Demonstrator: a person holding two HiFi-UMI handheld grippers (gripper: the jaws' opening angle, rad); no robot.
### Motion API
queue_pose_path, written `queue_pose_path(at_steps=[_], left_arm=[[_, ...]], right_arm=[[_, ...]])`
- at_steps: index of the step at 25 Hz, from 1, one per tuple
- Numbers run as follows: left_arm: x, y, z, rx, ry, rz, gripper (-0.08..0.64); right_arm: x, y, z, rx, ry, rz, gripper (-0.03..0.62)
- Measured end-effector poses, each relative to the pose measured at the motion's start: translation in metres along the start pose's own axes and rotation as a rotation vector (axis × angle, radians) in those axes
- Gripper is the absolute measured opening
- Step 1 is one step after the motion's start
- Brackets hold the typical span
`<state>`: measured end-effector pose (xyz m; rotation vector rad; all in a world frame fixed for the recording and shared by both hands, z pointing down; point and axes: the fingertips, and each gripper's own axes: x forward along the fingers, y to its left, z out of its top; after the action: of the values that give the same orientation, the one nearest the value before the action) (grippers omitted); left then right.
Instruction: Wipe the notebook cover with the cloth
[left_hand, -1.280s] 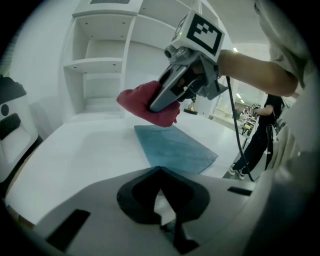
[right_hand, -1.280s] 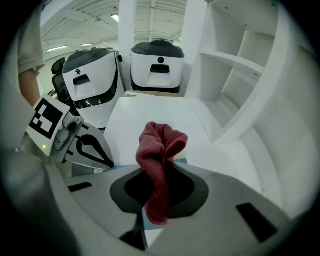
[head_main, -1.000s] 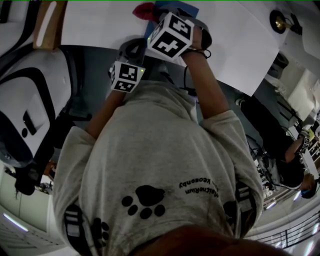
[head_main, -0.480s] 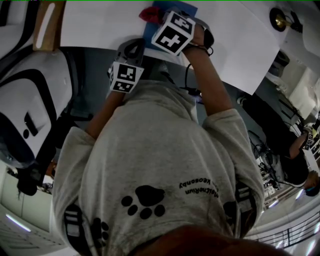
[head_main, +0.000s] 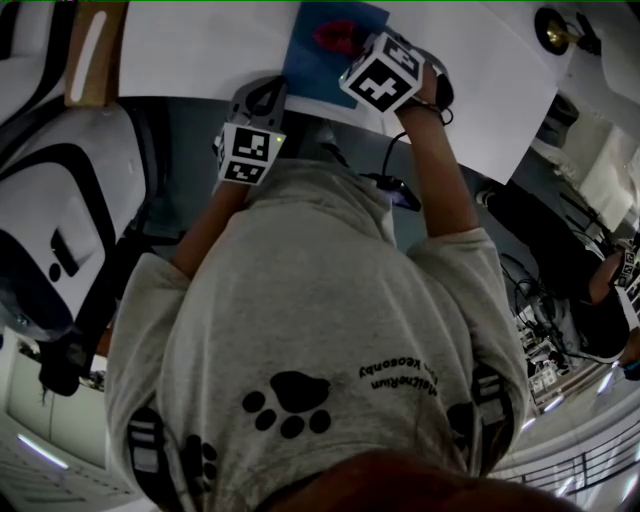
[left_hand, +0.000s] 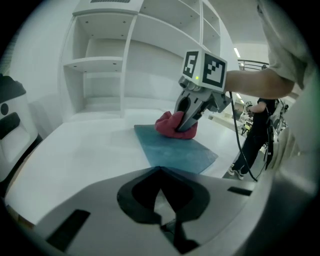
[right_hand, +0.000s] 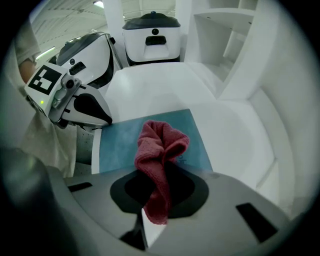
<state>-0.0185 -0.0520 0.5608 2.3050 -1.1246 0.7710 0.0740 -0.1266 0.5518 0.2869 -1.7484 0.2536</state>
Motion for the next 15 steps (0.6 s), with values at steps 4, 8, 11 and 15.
queue_pose_path(at_steps=[4, 8, 11, 15], left_arm=[[0.0, 0.0, -0.001, -0.001, 0.001, -0.002, 0.012], [0.001, -0.001, 0.0, -0.002, 0.003, -0.003, 0.012], [0.001, 0.0, 0.001, -0.002, 0.004, -0.004, 0.012], [-0.004, 0.003, 0.0, -0.005, 0.003, -0.004, 0.012]], right_arm=[[-0.002, -0.002, -0.014, 0.036, 0.013, -0.009, 0.06], [-0.006, -0.005, -0.029, 0.058, 0.034, -0.02, 0.06], [-0.009, -0.006, -0.043, 0.08, 0.057, -0.026, 0.06], [-0.014, -0.004, -0.063, 0.153, 0.076, -0.02, 0.06]])
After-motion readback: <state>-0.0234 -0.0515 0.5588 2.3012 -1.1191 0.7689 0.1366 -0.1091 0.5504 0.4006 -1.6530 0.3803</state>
